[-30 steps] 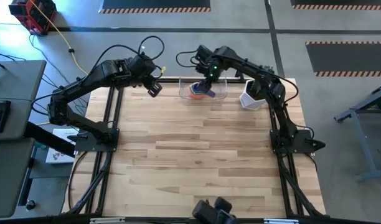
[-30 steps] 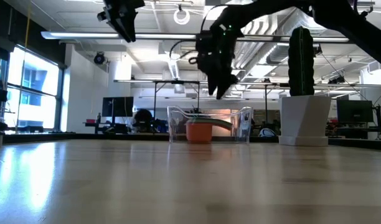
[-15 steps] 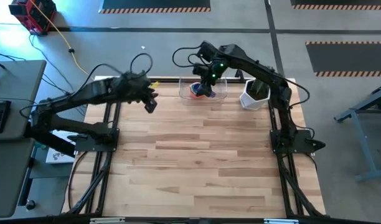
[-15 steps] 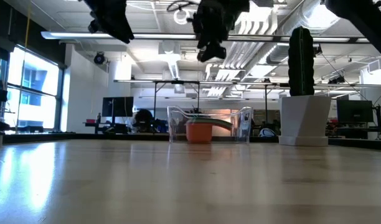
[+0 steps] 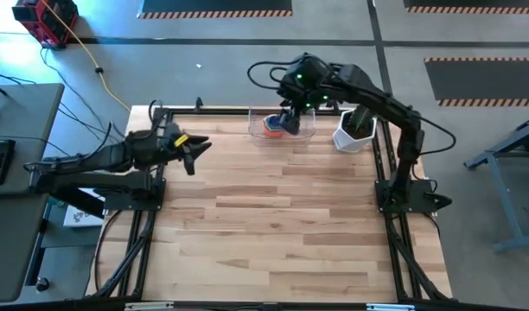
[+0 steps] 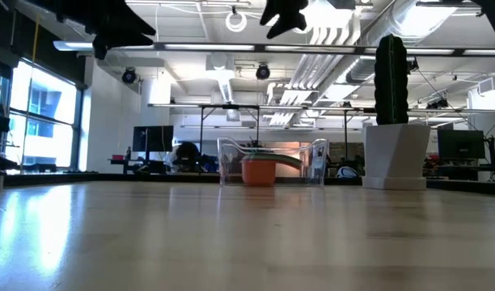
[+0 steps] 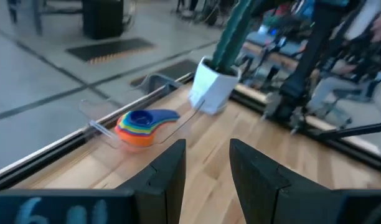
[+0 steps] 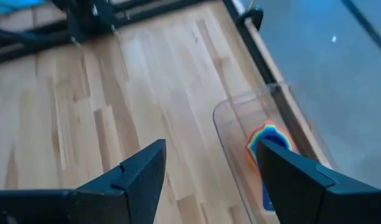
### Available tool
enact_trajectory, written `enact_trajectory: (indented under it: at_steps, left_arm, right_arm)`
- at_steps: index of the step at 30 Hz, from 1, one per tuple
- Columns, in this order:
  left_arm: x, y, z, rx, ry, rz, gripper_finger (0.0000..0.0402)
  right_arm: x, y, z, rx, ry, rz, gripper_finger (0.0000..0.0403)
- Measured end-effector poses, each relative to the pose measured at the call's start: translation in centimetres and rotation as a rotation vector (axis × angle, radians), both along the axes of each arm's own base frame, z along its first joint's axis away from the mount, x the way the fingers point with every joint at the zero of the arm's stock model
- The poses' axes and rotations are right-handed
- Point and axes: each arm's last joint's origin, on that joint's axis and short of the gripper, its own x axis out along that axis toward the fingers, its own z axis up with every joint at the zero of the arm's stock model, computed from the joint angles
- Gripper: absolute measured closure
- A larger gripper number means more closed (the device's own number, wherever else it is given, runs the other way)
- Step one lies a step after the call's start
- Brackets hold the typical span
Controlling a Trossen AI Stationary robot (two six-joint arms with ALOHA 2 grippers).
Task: Nest measuring cups in basket
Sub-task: Return to Home Position
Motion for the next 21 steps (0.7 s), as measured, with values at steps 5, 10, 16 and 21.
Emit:
enact_trajectory:
  at_steps: [5, 10, 16, 21]
  left_arm:
    - [-1.5, -0.6, -2.7, 0.02, -0.098, -0.001, 0.0287]
    - [-2.4, -1.0, -5.5, -0.004, -0.167, -0.017, 0.0287]
    - [-2.7, -1.1, -8.6, 0.022, -0.212, -0.02, 0.0287]
    - [-2.8, -1.1, -10.5, 0.014, -0.255, -0.015, 0.0287]
  right_arm:
    - [-1.5, 0.5, 1.8, -0.014, -0.065, -0.044, 0.0162]
    - [-3.2, 0.9, 3.7, -0.03, -0.139, -0.087, 0.0162]
    - [-5.8, 1.6, 6.3, -0.043, -0.258, -0.115, 0.0162]
    - [-9.7, 2.9, 8.5, -0.084, -0.296, -0.121, 0.0162]
